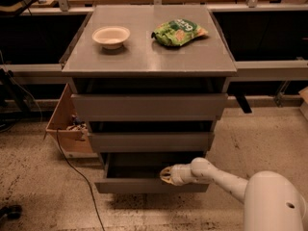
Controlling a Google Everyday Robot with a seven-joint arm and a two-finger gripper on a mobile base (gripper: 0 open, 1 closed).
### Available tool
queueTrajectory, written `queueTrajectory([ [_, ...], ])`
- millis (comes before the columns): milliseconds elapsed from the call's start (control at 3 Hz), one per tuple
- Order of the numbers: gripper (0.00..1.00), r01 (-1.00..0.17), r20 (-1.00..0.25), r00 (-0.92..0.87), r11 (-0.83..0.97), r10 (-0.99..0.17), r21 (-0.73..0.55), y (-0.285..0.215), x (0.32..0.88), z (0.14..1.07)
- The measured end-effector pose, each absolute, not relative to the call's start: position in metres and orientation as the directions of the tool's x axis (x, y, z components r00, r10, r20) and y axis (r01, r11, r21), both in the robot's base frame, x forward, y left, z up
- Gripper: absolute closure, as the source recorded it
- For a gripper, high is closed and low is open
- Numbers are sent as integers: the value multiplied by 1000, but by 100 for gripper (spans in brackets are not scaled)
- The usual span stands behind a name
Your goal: Close bottom drawer
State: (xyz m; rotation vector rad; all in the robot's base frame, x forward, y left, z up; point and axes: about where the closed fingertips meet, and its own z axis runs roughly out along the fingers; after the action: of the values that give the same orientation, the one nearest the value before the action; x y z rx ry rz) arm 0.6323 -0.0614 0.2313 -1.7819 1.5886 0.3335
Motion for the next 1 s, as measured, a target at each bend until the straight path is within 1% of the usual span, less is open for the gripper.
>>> queueTrajectory([
  [333,40,-934,-602,226,6,-766,-358,-64,628,248],
  [667,12,-931,-578,220,8,-786,-366,-77,610,263],
  [1000,26,-942,-575,193,14,-795,-336,-84,577,259],
])
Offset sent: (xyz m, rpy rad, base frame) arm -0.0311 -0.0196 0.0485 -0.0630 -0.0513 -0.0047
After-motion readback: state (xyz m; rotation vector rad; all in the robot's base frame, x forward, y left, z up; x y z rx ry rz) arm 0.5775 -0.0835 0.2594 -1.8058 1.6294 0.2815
